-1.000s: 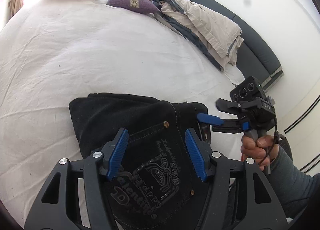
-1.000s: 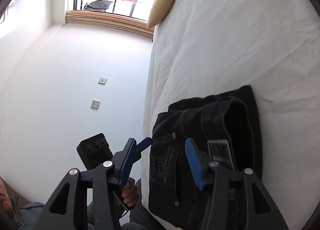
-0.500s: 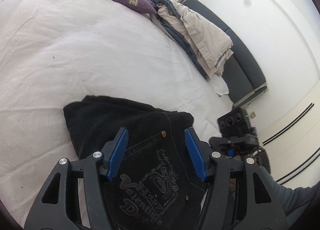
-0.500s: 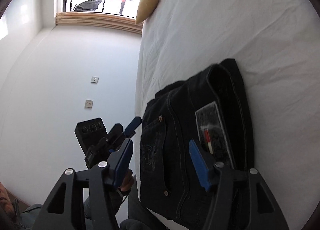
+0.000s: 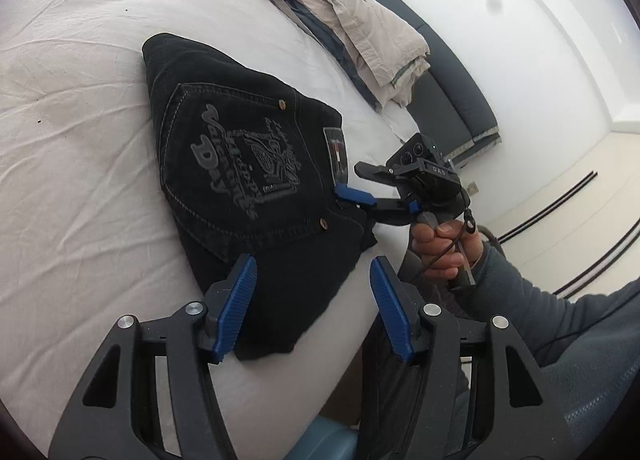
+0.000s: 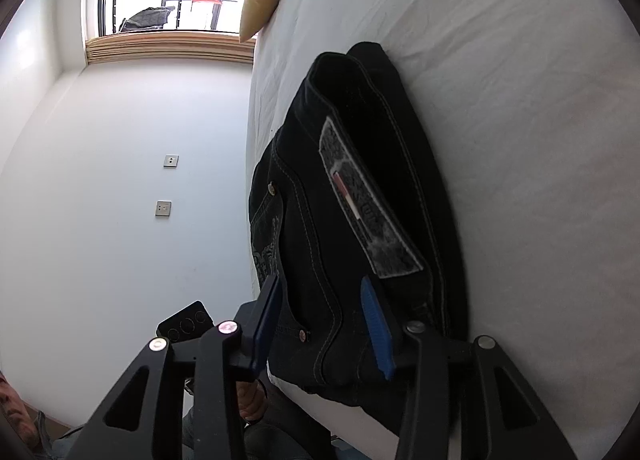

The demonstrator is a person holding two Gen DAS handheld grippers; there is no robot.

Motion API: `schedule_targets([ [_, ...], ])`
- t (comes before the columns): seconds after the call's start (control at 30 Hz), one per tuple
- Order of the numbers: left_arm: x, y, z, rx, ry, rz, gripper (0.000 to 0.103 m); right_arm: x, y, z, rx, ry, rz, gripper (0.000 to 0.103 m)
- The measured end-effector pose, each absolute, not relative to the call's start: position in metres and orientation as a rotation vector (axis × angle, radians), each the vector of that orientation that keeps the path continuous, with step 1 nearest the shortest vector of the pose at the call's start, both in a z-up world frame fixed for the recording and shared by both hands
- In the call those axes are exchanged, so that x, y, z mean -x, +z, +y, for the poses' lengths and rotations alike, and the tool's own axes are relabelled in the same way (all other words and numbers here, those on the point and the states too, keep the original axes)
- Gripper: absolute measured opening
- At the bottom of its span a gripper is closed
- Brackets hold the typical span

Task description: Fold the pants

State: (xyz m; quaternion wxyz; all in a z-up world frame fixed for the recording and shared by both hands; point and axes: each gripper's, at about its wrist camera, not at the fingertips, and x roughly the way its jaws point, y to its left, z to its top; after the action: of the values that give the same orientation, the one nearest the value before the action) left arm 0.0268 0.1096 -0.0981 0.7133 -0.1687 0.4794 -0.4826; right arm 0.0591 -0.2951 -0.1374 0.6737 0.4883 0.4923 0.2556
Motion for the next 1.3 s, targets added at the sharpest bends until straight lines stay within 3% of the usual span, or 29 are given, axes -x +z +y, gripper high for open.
schedule_targets([
  [0.07,-0.012,-0.097,0.109,0.304,-1.076,1.088,0.058,-0.05,-0.134,-0.301,-1.107,0.561,1.095,0.045],
  [0.23,0.013,-0.095,0.124,0.206,-1.034,1.122,0.058,-0.032,-0.107,-0.313,-1.01,0.513,1.074,0.063],
  [0.3,-0.001,-0.088,0.14,0.242,-0.947,1.088,0.063,-0.031,-0.096,-0.323,-0.957,0.477,1.058,0.066],
  [0.33,-0.012,-0.084,0.147,0.268,-0.903,1.069,0.07,-0.034,-0.092,-0.326,-0.927,0.447,1.055,0.07],
  [0.63,-0.093,-0.098,0.122,0.329,-0.74,1.139,0.072,-0.084,-0.116,-0.325,-0.807,0.375,1.165,0.07],
  [0.83,-0.109,-0.121,0.101,0.339,-0.724,1.255,0.069,-0.099,-0.131,-0.325,-0.85,0.418,1.171,0.061],
  [0.93,-0.106,-0.125,0.094,0.316,-0.739,1.275,0.05,-0.103,-0.134,-0.322,-0.836,0.434,1.18,0.055],
  [1.13,-0.104,-0.123,0.077,0.299,-0.696,1.264,0.035,-0.103,-0.124,-0.309,-0.721,0.371,1.203,0.035],
  [1.3,-0.1,-0.109,0.067,0.286,-0.679,1.213,0.024,-0.101,-0.102,-0.29,-0.575,0.306,1.184,0.024],
])
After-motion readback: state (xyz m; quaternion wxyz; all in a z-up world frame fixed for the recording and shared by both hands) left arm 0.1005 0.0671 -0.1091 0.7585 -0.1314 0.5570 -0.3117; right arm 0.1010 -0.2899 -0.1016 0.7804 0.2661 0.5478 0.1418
